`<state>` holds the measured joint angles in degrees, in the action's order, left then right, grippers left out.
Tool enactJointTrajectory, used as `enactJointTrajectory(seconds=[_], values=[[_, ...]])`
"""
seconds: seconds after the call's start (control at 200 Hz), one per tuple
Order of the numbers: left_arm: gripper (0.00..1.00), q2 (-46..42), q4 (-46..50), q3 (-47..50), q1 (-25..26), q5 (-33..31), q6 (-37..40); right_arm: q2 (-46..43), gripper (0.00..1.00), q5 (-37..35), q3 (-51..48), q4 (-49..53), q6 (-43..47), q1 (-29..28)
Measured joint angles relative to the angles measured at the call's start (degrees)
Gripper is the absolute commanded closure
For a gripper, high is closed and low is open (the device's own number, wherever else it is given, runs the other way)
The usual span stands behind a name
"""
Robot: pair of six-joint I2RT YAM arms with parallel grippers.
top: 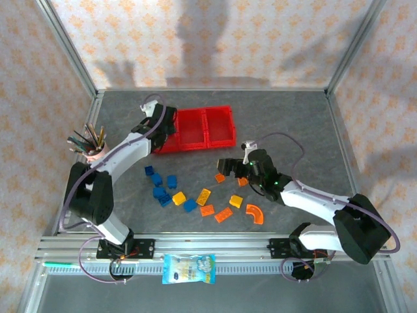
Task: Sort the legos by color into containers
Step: Place the lego in the container, then pick up the lego from the middle-left of the table.
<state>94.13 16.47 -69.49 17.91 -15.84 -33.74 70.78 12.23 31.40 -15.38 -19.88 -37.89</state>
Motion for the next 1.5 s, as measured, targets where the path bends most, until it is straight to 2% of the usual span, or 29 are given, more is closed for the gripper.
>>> enactJointTrajectory(seconds=[0.09,0.165,0.205,0.315,0.531,0.701,0.801,0.966,1.301,1.502], values=[[0.69,3.5,-0.9,-1.9,-2.1,0.2,0.8,0.0,0.00,-0.7,1.5,0.6,0.3,0.0],[0.53,6.1,-0.9,-3.4,-3.0,0.8,1.1,0.0,0.00,-1.2,2.6,0.9,0.6,0.0],[0.50,7.0,-0.9,-3.9,-3.3,1.3,1.6,0.0,0.00,-1.4,3.1,1.1,0.8,0.0],[0.45,7.6,-0.9,-4.5,-3.4,2.8,2.1,0.0,0.00,-1.8,3.6,1.3,1.4,0.0],[0.42,6.8,-0.8,-4.6,-3.4,5.4,2.4,-0.3,0.00,-1.9,4.3,3.8,2.1,0.0],[0.41,0.1,-0.9,0.4,-2.2,9.9,2.4,-1.9,0.00,-2.2,4.2,5.8,1.8,0.0],[0.40,-4.7,-0.8,4.0,1.1,11.4,2.4,-4.1,0.00,-2.6,3.9,7.7,1.4,0.1],[0.38,-9.4,0.7,8.2,10.1,13.6,2.4,-6.8,0.00,-2.9,3.7,11.9,0.1,1.2],[0.34,-9.6,7.0,13.4,25.7,15.3,1.5,-11.2,0.00,-2.3,-0.5,21.1,-4.7,2.5],[0.26,-7.5,7.4,13.4,30.8,15.6,0.8,-13.6,0.00,-1.6,-4.3,23.6,-7.9,2.5]])
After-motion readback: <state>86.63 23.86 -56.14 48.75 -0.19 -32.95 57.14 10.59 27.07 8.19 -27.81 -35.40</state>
